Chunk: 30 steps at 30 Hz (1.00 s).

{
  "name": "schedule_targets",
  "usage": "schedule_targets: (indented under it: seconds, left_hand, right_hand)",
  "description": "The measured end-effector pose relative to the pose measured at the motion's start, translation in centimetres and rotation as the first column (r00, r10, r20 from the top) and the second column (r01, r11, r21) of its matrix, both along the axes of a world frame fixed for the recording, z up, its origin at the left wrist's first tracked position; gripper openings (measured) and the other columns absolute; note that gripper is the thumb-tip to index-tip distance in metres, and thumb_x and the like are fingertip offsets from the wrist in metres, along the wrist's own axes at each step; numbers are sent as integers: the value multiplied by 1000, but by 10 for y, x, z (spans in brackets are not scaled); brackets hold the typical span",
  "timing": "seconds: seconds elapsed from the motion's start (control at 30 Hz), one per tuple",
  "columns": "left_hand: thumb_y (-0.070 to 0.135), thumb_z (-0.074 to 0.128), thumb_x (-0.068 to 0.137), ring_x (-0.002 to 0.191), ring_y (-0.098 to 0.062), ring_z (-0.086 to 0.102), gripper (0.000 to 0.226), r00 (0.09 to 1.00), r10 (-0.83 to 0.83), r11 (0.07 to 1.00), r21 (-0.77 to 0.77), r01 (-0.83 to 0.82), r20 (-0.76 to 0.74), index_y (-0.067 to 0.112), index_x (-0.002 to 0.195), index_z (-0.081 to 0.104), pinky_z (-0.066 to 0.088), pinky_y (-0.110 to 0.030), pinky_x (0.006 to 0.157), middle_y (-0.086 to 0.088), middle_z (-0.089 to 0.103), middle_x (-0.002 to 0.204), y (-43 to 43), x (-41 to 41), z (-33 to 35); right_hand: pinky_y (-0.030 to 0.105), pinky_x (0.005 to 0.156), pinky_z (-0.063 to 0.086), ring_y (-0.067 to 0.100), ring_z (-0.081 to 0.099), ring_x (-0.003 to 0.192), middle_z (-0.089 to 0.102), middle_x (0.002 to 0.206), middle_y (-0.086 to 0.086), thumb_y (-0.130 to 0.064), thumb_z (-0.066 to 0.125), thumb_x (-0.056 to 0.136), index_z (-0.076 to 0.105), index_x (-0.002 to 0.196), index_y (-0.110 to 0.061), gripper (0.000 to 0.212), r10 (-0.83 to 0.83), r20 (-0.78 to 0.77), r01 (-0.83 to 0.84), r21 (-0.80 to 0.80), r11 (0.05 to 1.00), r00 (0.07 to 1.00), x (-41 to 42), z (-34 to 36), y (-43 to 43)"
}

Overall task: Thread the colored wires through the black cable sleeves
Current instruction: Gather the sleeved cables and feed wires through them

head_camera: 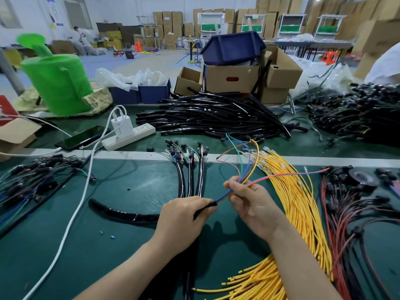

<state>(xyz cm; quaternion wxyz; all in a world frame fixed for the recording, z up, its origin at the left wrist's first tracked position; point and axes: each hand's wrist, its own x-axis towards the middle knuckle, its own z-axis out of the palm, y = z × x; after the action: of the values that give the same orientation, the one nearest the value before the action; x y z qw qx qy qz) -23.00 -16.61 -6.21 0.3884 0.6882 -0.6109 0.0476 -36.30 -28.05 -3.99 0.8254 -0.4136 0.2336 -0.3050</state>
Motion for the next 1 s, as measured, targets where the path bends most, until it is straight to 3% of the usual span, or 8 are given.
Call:
schedule_targets:
  seconds: [0.17,0.27,0.37,0.47,0.57,0.77,0.87,1.0]
  left_hand:
    - [33,62,84,65,-12,61,14,1000,1,1000,-18,-1,15,26,88,73,51,-34,53,12,66,70,0,-1,0]
    - [33,61,84,66,-13,63,14,1000,13,1000,-29,-12,4,26,89,72,52,-35,53,12,67,72,0,0,-1]
    - [35,61,84,68,-15,65,16,1000,9,999,-38,-9,13,25,92,72,53,-35,54,11,69,75,0,1,-2]
    - [39,55,86,66,-18,66,25,999,-21,997,-74,24,39,22,94,73,52,-33,51,8,69,75,1,3,-2]
    - [37,53,87,65,-16,65,27,998,-42,995,-92,46,51,21,92,73,51,-31,49,8,69,74,0,1,0]
    - [37,53,87,63,-9,61,25,998,-45,995,-90,49,50,22,86,72,50,-28,49,13,66,72,0,-1,0]
    - [36,53,88,62,-9,60,24,998,-45,995,-89,48,41,21,86,72,50,-28,50,12,66,71,0,0,-1]
    - [37,53,88,62,-10,60,25,999,-28,995,-92,30,16,22,86,72,49,-28,51,12,66,71,0,2,-1]
  right_hand:
    - [9,35,30,2,41,39,61,58,-1,-11,54,85,55,89,-2,10,-185,39,177,148,973,982,-3,2,-8]
    - [8,36,34,2,46,41,61,60,1,-8,59,78,58,85,1,11,-200,31,194,138,971,979,-1,4,-5]
    - [8,38,37,2,50,43,58,58,-1,-3,63,73,63,76,-2,3,-123,-13,124,83,989,992,5,4,5]
    - [10,41,38,2,50,44,59,57,0,-5,66,68,65,74,-1,7,45,-103,-54,-93,994,994,12,2,18]
    - [11,44,35,4,48,46,56,56,1,-8,68,66,67,69,-5,4,85,-140,-106,-147,983,987,11,3,18]
    - [10,39,42,1,49,38,64,62,1,-10,67,66,67,67,-9,2,-198,8,194,172,966,980,-4,3,-9]
    - [9,36,39,3,51,41,65,65,7,-9,64,69,69,66,-6,6,-200,57,184,207,961,978,-10,3,-14]
    - [10,41,46,8,57,48,66,68,10,-6,64,70,70,65,-4,8,-161,53,148,191,970,985,-9,1,-15]
